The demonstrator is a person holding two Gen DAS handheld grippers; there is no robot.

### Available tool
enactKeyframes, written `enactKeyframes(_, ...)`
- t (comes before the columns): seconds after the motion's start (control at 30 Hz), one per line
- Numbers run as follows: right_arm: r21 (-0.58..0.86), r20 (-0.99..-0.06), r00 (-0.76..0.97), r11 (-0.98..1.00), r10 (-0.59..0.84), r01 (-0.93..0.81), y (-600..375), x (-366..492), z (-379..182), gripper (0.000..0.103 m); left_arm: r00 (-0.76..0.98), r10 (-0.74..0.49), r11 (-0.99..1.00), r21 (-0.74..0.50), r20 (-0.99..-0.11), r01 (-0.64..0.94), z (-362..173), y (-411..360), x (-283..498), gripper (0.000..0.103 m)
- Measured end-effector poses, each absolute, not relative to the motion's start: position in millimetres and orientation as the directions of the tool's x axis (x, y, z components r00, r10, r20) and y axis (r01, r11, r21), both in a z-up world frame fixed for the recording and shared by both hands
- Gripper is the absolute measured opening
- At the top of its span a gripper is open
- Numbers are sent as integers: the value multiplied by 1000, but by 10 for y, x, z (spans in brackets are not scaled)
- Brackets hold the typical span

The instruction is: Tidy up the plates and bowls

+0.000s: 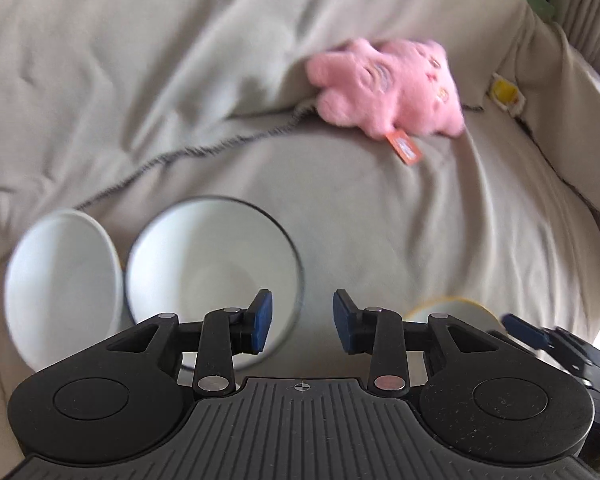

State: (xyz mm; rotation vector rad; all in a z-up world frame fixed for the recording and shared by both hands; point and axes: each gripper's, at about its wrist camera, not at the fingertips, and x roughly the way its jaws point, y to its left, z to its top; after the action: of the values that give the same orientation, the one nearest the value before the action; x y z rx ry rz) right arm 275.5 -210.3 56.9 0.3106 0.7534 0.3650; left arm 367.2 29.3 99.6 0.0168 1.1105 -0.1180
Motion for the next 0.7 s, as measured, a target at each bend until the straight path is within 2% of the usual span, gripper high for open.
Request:
enactKeyframes(0.13,415,-632,606,871,484,-264,-1792,3088,843,43,502,60,994,98,-863,49,938,638,4011,38)
enactKeyframes(0.27,503,-672,467,817,575,-282,-1341,3490,941,43,479,107,992,129,-871,14,728,923,4251,38)
enactKeyframes(0.5,450,-774,368,856,516,-253,-561,3958,780,42,427,25,998,48,-904,42,465,1114,4394,38)
enactKeyframes(0.63,437,-824,308,879,475,-190,-369,4110,551,42,404,30,994,69,-914,85,325,1050,4415,38)
enactKeyframes(0.7,463,-824,274,868,497,-182,-333,4149,458,41,403,34,991,82,-915,103,293,1018,4400,41)
